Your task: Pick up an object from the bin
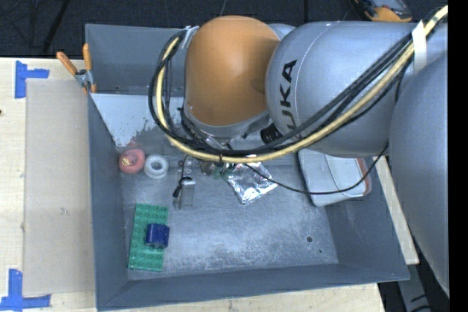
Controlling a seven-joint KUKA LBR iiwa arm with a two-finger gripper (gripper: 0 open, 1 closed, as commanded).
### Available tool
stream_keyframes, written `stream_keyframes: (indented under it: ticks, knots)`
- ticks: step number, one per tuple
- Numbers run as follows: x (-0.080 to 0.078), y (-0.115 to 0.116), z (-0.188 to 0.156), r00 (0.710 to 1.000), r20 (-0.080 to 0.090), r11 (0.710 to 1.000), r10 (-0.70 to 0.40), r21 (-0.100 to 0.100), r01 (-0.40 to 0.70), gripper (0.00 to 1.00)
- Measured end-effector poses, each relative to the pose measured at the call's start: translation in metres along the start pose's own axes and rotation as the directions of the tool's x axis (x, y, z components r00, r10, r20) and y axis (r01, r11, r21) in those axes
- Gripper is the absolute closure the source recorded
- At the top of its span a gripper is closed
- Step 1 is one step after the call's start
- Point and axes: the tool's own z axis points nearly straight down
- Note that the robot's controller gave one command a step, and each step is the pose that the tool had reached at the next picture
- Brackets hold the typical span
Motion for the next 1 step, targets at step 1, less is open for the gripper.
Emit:
stream_keyframes:
  ticks: [1]
  knots:
    - [0.0319,0.0327,0.0752,0.874,-0.005,0.874,-0.486,-0.003,0.486,0.0]
